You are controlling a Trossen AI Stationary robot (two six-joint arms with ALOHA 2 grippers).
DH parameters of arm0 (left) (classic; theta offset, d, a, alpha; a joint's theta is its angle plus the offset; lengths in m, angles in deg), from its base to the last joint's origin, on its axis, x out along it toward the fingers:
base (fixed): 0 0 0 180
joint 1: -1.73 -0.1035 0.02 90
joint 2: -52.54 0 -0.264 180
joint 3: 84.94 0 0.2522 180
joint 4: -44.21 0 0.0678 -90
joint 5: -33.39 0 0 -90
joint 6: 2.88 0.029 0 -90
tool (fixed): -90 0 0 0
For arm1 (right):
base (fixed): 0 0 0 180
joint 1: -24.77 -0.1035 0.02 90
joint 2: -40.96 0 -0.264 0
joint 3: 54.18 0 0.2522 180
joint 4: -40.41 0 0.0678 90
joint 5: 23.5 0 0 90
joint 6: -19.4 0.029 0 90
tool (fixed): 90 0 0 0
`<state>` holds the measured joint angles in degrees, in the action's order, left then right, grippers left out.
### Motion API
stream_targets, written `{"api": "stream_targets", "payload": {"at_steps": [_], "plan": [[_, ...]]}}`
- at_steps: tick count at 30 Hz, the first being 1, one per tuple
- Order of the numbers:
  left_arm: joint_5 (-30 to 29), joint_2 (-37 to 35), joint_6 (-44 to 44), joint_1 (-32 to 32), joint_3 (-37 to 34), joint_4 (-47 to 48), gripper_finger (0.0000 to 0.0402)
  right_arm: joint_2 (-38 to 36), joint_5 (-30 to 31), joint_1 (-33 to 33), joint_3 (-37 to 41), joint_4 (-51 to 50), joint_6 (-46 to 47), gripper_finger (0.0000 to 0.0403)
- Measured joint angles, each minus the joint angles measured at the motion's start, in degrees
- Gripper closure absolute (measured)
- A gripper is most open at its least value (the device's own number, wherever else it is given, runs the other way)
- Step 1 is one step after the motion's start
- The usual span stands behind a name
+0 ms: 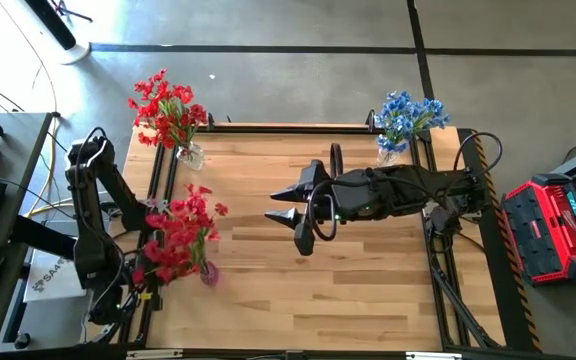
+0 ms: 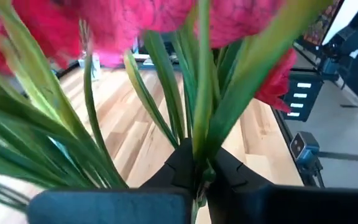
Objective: Sort flowers into vase by color
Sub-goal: Put the red flower into the violet transparent vase
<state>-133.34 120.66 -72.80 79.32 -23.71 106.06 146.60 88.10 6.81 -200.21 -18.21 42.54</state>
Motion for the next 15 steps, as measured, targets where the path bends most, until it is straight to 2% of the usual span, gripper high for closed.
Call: {"api": "stream_targets", "payload": {"at_steps": [4, 9, 15], "plan": [[1.0, -0.1, -3.3, -0.1, -0.1, 0.1, 0.0371, 0.0, 0.5, 0.4, 0.0, -1.3, 1.2, 0.0219], [7.6, -1.4, -7.9, -0.1, -0.1, -0.5, 0.0324, 0.0, 2.0, 1.1, 0.0, -5.2, 4.4, 0.0219], [15.2, -5.3, -8.0, -0.1, -0.1, -1.8, 0.0259, 0.0, 1.9, 1.1, 0.0, -8.2, 6.6, 0.0219]]}}
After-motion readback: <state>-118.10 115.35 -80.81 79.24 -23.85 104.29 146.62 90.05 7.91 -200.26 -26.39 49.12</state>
